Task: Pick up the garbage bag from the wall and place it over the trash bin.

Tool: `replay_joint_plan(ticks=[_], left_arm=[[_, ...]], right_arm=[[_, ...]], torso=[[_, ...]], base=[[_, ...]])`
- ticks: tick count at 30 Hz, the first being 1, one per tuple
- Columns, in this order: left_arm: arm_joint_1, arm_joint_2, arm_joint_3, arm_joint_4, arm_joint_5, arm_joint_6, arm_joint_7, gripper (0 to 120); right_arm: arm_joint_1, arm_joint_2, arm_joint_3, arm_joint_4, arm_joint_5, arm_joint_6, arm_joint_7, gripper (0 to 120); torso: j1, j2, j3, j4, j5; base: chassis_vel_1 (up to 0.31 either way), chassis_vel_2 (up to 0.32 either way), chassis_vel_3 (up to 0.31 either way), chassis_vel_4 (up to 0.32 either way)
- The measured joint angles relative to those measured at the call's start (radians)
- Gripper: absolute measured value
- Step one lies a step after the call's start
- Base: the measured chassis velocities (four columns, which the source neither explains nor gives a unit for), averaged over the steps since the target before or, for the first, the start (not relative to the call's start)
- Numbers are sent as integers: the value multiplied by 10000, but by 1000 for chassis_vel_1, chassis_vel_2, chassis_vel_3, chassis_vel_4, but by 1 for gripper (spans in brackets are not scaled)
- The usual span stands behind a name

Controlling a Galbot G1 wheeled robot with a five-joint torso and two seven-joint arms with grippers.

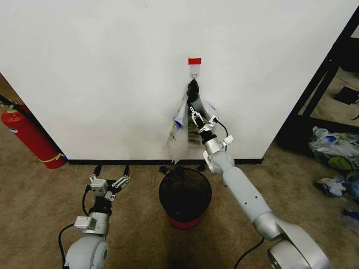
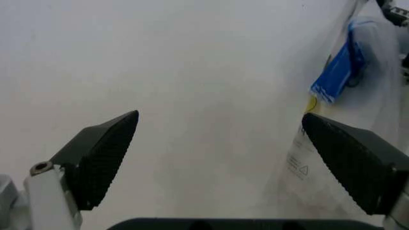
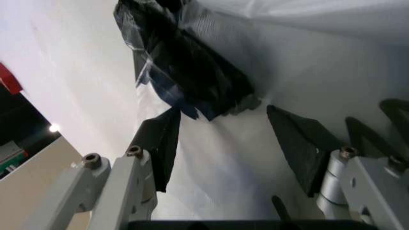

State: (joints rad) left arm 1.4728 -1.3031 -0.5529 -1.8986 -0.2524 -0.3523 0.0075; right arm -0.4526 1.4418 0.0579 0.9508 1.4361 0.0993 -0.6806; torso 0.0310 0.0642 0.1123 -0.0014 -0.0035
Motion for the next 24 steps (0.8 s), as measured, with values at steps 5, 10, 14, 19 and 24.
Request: replay_joint_plan(ticks=[5, 10, 14, 19, 24], left_arm=[[13, 5, -1, 46, 18, -26, -11, 100], [21, 20, 2, 74, 30, -41, -19, 100], [0, 38, 45, 123, 44, -50, -24, 100], [-17, 41, 139, 184, 103, -64, -44, 100], [-21, 41, 211, 244, 179, -85, -63, 100]], right_arm=[[123, 91, 0, -28, -84, 52, -26, 53], [153, 89, 0, 9, -157, 88, -69, 53], [76, -34, 0, 139, -256, 109, -145, 49], [-19, -139, 49, 187, -338, 116, -194, 36], [-48, -192, 130, 175, -466, 129, -233, 16]], torso=[[0, 0, 0, -1, 0], [0, 0, 0, 0, 1], [0, 0, 0, 0, 1], [0, 0, 0, -2, 2], [0, 0, 0, -1, 1]], base=[[0, 0, 0, 0], [0, 0, 0, 0], [0, 0, 0, 0], [0, 0, 0, 0], [0, 0, 0, 0]])
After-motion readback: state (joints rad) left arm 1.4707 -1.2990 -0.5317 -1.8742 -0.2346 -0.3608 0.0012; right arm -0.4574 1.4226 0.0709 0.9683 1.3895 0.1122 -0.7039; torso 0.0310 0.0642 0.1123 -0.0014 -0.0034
